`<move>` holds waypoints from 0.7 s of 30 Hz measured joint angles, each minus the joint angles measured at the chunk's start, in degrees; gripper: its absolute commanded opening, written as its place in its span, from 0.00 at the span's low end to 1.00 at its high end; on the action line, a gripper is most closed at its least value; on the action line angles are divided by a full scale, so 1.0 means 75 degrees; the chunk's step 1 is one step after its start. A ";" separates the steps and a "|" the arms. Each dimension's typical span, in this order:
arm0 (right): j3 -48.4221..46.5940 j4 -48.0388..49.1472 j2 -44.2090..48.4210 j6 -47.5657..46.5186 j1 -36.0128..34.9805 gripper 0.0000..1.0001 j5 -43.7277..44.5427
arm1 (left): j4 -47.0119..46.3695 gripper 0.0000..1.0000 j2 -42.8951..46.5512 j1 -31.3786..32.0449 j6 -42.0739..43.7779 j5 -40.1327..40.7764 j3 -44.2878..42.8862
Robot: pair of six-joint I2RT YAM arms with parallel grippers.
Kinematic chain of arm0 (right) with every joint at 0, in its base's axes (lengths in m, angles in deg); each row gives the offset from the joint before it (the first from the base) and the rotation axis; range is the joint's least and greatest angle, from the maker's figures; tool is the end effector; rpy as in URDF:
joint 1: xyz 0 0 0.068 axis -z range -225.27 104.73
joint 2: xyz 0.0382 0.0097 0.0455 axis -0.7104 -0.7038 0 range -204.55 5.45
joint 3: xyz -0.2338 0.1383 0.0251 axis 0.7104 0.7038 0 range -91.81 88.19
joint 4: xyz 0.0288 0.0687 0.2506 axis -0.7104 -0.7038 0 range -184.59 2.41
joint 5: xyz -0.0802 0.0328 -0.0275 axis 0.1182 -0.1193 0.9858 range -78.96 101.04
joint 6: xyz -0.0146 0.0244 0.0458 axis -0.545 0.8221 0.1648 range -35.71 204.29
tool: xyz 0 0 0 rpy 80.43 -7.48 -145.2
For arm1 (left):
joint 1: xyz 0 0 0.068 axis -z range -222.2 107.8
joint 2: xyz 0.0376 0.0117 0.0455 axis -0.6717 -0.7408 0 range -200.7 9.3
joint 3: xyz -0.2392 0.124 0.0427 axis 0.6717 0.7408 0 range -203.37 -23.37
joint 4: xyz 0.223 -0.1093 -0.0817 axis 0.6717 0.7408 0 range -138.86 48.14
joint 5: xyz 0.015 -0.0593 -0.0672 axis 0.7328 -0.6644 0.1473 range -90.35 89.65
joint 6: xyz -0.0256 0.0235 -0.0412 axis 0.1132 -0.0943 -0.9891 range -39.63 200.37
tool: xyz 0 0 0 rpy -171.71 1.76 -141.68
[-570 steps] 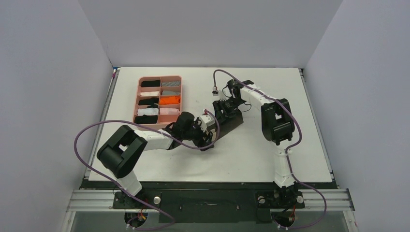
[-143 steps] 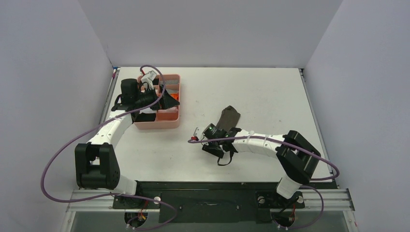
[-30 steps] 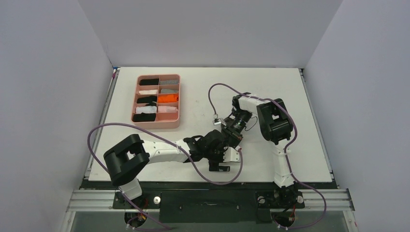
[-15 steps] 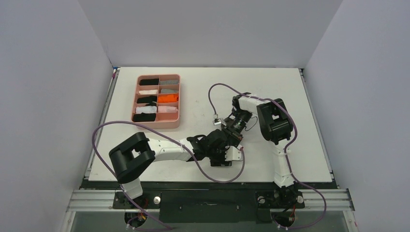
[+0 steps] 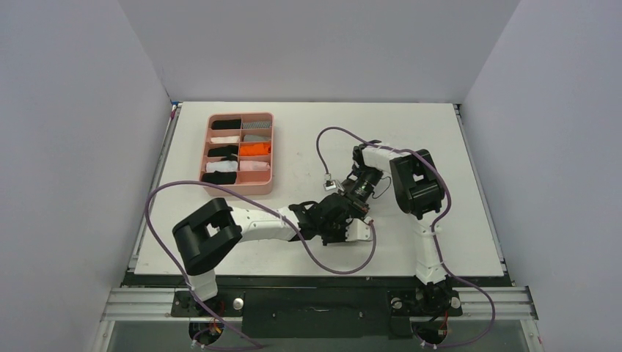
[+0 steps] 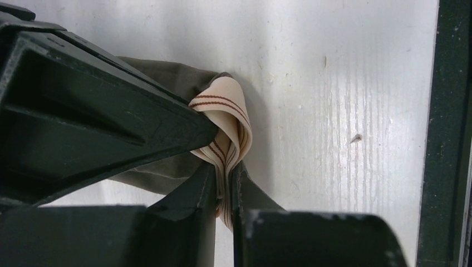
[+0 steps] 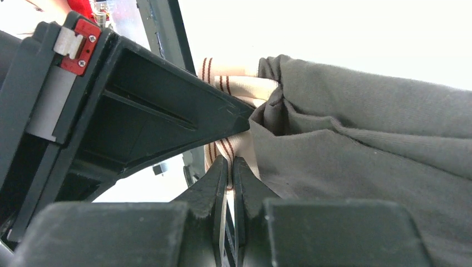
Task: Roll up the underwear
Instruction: Roll the underwear to the center of the board.
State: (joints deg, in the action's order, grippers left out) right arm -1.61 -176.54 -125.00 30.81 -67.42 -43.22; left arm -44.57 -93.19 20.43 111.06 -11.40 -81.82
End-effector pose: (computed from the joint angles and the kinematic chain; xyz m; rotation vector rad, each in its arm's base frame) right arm 0.3186 0.1610 0.1273 1.1093 -2.1434 -1.4015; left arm 0.1629 -0.3294 0.1627 1.8441 1.6161 -0.4843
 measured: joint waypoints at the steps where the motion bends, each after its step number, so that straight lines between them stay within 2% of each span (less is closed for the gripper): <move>1: 0.0000 -0.0003 0.0000 0.0000 0.0000 0.06 0.0015 | 0.0079 0.00 -0.0038 -0.0012 -0.0003 -0.0038 -0.0067; 7: 0.0032 0.0055 0.0023 0.0125 0.0076 0.36 0.0029 | 0.0545 0.00 -0.0321 -0.0093 -0.0079 -0.0548 -0.0583; 9: 0.0073 0.0146 0.0111 0.0210 0.0128 0.41 0.0099 | 0.0778 0.00 -0.0425 -0.0154 -0.0154 -0.0804 -0.0775; 13: 0.0108 0.0315 0.0440 0.0446 0.0289 0.45 0.0157 | 0.1349 0.00 -0.0650 -0.0329 -0.0289 -0.1376 -0.1227; 21: 0.0326 0.0883 0.1364 0.1212 0.0933 0.46 0.0516 | 0.2518 0.00 -0.1198 -0.0437 -0.0621 -0.2259 -0.2206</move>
State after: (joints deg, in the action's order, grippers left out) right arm 0.84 -169.92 -114.77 39.91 -60.42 -39.35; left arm -25.68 -102.18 17.16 106.41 -28.34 -98.37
